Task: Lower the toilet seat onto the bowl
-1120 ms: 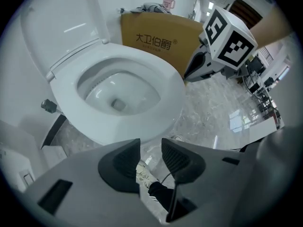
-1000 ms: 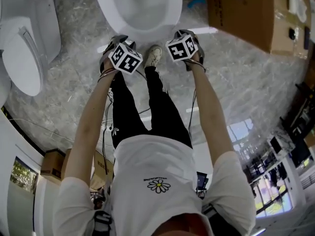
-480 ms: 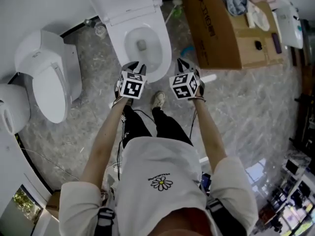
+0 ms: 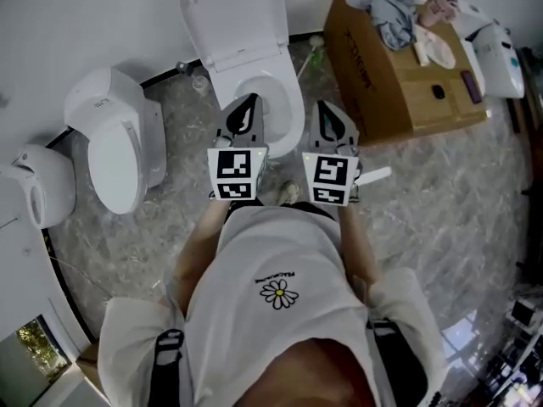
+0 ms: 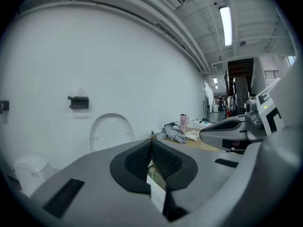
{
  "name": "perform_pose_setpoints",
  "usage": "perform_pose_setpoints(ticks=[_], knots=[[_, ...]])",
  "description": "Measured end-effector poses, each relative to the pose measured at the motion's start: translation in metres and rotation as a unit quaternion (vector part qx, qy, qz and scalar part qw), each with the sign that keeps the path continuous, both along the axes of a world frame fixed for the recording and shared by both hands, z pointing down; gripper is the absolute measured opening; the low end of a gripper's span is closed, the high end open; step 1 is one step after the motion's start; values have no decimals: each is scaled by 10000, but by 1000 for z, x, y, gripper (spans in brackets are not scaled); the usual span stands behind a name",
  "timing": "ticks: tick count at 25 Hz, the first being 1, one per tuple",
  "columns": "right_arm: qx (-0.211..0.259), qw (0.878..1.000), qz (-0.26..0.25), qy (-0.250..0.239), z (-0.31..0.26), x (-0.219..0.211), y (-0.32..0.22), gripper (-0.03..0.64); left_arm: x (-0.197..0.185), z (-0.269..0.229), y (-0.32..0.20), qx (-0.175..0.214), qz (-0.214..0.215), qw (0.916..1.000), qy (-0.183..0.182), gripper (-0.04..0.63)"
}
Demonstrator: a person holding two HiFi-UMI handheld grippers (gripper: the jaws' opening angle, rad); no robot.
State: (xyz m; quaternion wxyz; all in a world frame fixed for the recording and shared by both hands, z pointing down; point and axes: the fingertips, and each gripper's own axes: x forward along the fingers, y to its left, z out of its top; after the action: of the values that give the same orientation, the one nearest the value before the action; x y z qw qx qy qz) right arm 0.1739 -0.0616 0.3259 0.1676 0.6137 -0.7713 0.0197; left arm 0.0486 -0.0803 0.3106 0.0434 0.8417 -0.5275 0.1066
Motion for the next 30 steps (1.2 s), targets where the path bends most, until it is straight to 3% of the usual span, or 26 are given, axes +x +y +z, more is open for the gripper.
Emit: perform_pose_setpoints(ticks=[3, 5, 8, 15, 22, 30], knots=[[414, 9987, 56, -305, -33, 4, 1, 32, 2, -29, 17, 642, -54, 9975, -280, 20], [617, 9970, 52, -464, -46, 7, 6, 31, 2, -33, 27, 815, -71, 9960, -352, 18], [736, 9957, -16, -556, -50, 6, 16, 31, 3, -30, 34, 746, -132, 9969, -195, 20], [771, 9966, -244, -181, -47, 0, 26, 31, 12, -38, 29, 795, -191, 9967, -29, 18], [768, 9965, -280, -155, -49, 2, 25, 31, 12, -50, 28, 900, -282, 9955, -18, 20], [730, 9963, -451, -95, -46, -5, 28, 31, 8, -44, 29, 763, -336, 9965, -56, 20]])
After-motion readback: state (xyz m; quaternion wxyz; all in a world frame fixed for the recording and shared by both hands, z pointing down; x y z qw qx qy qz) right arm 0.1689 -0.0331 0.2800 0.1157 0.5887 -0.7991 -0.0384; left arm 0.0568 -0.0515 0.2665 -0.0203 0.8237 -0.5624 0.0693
